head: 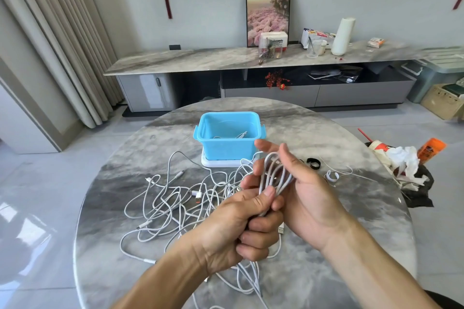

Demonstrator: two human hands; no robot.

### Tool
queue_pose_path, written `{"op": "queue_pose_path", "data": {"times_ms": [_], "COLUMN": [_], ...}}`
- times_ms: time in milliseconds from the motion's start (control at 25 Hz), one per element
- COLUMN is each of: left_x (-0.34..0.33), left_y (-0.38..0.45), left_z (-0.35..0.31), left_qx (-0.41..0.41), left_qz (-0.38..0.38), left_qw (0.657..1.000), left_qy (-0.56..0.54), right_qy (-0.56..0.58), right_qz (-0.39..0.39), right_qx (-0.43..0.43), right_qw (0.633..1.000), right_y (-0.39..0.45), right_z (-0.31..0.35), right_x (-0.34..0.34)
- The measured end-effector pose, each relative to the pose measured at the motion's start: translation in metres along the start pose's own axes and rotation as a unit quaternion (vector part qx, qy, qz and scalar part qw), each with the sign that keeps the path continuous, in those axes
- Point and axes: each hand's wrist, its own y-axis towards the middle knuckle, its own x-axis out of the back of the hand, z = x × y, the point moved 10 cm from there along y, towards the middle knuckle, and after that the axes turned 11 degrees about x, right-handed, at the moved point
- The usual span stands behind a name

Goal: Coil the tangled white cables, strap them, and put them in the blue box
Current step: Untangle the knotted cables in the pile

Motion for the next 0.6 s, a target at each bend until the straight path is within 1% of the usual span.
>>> {"op": "queue_pose_path", "data": {"times_ms": [40,120,280,480,600], "left_x": [0.001,0.002,0.004,0.005,0.005], "left_y": [0.0,0.003,0.008,0.01,0.012], "left_z": [0.0,0.001,0.008,0.006,0.006], "left_qx": [0.001,0.0,0.013,-0.022,-0.022], "left_qz": [-0.008,-0.024,-0.034,-0.038,-0.058], "left_qw": [1.0,1.0,0.999,0.999,0.997], "left_qy": [0.003,0.014,0.015,0.028,0.053], "right_qy": [0.003,0.001,-0.028,-0.076,-0.08], "right_qz": [-0.009,-0.05,-0.142,-0.148,-0.158], "right_qx": [0.014,0.036,0.032,0.046,0.062], "right_qw": [1.0,0.998,0.989,0.985,0.982], "right_y": [0.001,0.004,0.005,0.005,0.004], "right_z": [0.0,0.0,-0.002,0.009,0.011], "right_x": [0.001,0.006,0.024,0.029,0.031]}}
